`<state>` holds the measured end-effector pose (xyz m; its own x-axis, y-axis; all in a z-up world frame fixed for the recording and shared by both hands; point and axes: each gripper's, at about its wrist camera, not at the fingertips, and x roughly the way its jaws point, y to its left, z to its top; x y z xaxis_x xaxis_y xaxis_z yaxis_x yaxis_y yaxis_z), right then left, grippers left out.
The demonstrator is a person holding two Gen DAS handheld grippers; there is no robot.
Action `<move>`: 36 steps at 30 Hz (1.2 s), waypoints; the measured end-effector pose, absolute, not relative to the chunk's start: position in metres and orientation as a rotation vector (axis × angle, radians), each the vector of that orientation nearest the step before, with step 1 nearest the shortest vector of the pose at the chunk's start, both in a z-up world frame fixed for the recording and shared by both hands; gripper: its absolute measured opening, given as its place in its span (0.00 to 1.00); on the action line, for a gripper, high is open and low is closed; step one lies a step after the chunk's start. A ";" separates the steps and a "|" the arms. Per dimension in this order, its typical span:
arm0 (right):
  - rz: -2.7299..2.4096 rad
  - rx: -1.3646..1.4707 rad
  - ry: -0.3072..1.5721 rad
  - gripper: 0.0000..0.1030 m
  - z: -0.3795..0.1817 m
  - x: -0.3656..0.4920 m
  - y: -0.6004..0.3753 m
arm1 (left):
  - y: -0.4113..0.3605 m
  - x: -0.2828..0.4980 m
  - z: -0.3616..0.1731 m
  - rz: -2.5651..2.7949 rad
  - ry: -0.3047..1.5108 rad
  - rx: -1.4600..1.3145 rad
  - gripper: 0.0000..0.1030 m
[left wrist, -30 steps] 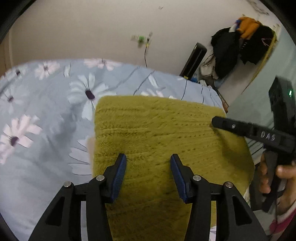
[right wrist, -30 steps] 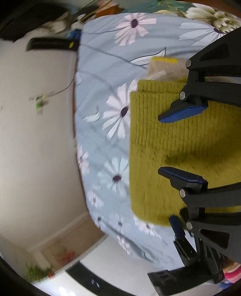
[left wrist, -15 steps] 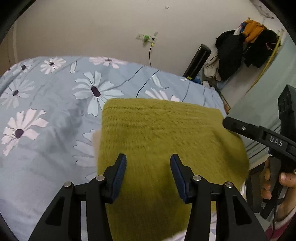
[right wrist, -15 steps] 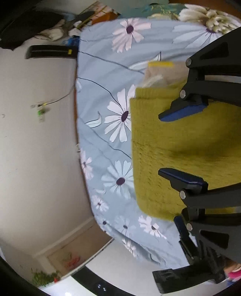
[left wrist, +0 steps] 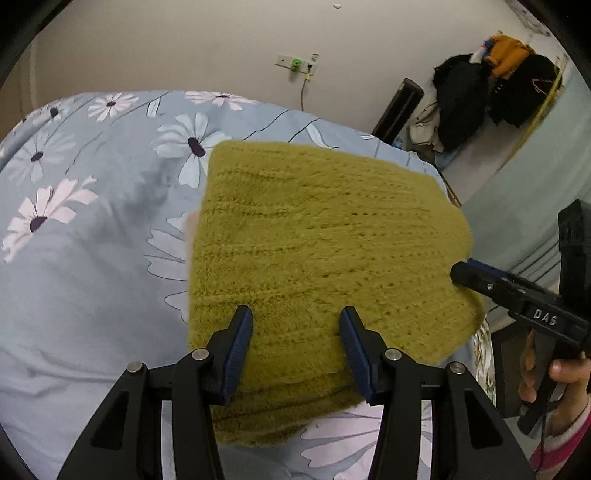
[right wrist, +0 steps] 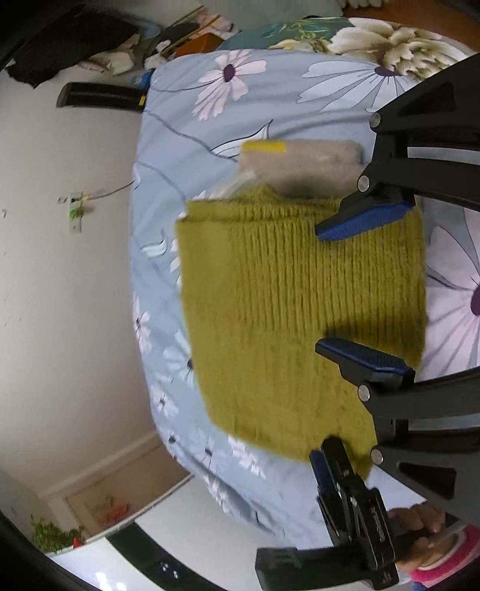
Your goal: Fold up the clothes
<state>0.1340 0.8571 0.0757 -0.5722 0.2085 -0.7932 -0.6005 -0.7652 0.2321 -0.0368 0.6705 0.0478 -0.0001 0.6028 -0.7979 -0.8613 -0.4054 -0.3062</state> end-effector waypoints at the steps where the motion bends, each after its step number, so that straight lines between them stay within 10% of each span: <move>1: 2.328 -1.085 0.694 0.61 0.072 0.134 0.860 | 0.671 -0.036 0.047 1.668 0.333 -1.124 0.49; 3: 2.306 -1.083 0.788 0.80 0.060 0.136 0.869 | 0.673 -0.034 0.046 1.689 0.341 -1.121 0.51; 7: 2.289 -0.961 1.018 0.81 0.052 0.155 0.879 | 0.666 -0.025 0.053 1.714 0.328 -1.104 0.51; 36: 2.394 -1.107 0.563 0.93 0.017 0.211 0.812 | 0.629 0.085 -0.016 1.994 0.089 -1.145 0.74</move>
<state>0.2109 0.8124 0.0175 -0.5819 0.2188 -0.7833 -0.5450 -0.8198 0.1759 0.0853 0.6290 -0.0161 -0.2546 0.6137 -0.7474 -0.6777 -0.6645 -0.3148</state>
